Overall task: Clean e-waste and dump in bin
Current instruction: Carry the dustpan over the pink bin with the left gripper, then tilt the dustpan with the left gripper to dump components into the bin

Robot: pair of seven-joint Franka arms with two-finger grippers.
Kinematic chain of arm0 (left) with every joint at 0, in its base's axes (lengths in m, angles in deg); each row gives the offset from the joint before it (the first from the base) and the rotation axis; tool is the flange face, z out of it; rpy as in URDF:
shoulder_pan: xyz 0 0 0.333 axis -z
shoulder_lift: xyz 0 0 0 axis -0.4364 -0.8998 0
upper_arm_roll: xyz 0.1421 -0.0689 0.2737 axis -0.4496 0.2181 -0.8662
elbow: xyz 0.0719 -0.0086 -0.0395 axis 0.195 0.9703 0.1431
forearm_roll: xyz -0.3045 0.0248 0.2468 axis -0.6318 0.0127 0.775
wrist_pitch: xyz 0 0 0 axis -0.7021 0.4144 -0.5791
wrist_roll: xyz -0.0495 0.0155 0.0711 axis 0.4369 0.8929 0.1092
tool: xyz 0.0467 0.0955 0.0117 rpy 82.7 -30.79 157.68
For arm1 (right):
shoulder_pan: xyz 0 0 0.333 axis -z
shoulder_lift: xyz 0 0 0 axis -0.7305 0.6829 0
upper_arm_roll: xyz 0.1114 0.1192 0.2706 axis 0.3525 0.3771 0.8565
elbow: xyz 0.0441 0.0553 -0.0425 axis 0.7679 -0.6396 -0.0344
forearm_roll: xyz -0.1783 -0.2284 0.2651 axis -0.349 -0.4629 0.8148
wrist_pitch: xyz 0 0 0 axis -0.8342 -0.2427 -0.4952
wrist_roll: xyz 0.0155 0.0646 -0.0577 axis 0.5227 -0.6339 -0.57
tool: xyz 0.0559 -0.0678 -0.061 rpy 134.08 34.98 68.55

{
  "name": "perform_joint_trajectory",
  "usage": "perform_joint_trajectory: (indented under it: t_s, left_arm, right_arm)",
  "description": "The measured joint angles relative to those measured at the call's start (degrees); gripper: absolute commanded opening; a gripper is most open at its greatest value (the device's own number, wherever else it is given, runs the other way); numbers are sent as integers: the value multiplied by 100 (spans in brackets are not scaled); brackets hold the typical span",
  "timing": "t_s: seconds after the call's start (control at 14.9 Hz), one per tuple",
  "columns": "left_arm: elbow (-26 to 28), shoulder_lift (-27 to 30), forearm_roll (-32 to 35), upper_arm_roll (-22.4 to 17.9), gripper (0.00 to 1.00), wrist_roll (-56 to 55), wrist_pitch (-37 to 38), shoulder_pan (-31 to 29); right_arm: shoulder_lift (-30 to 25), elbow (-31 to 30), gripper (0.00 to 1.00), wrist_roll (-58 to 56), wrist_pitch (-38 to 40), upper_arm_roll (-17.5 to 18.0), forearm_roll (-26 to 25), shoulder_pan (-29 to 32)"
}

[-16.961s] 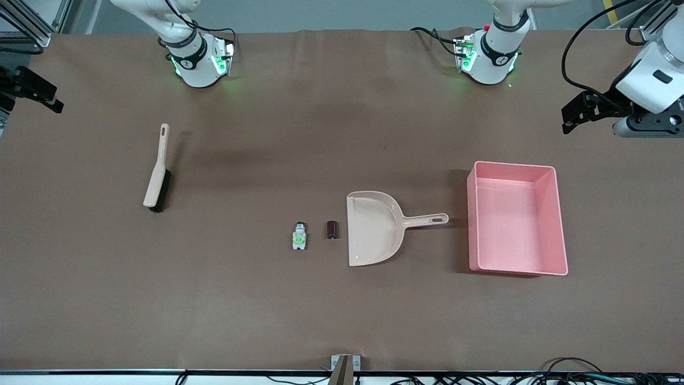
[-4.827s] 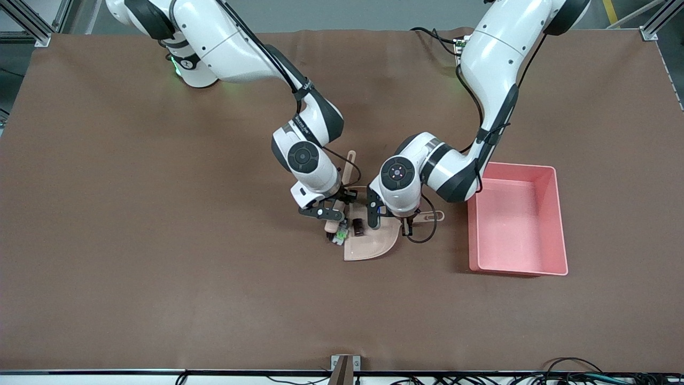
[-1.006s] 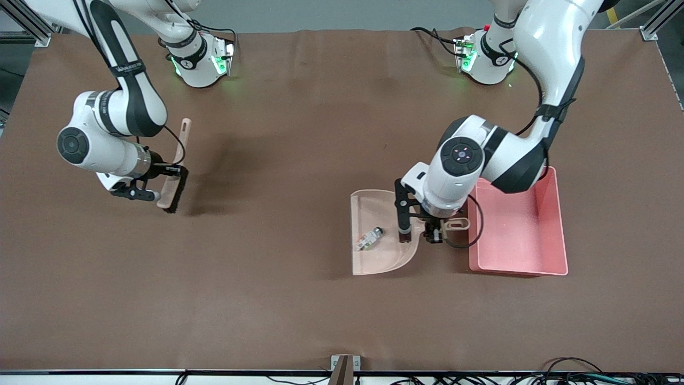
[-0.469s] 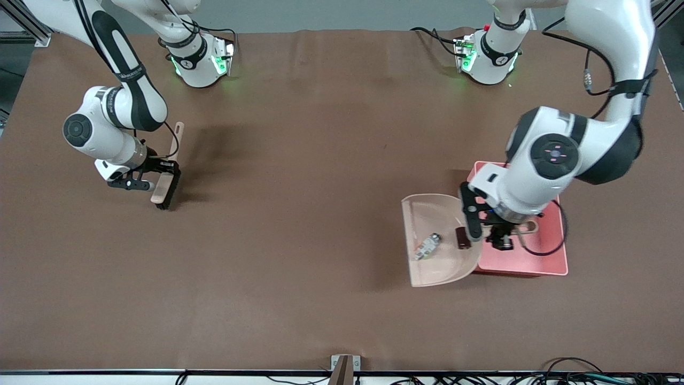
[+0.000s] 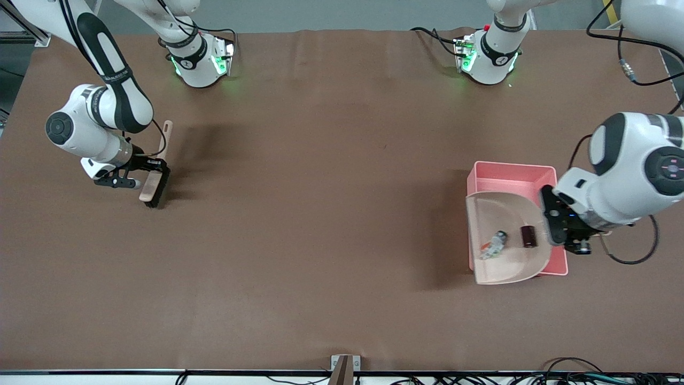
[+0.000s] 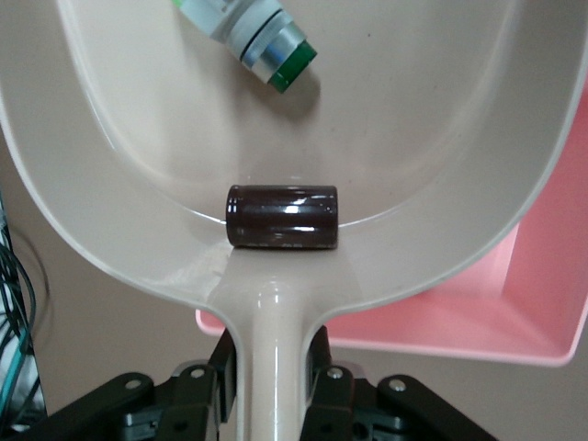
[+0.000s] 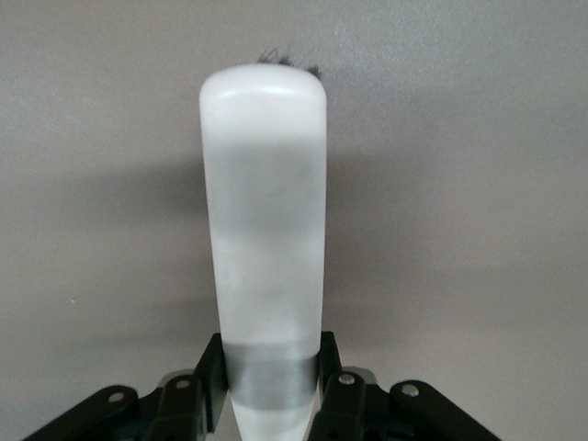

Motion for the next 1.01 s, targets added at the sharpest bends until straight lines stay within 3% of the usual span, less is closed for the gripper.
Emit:
perform_joint_trajectory:
  t_s: [0.13, 0.34, 0.67, 1.01]
  left_arm:
    - [45, 0, 9, -2, 2, 375, 2, -262]
    - [220, -1, 403, -1, 2, 574, -6, -491]
    - [504, -3, 1138, -1, 2, 596, -36, -682]
    - [627, -4, 1837, 16, 2, 433, -57, -717]
  right_arm:
    - [30, -5, 4, 0, 0, 0, 0, 8]
    - [88, -5, 20, 0, -1, 1, 0, 9]
    - [158, 1, 27, 0, -85, 2, 0, 11]
    - [167, 8, 58, 0, -120, 2, 0, 13]
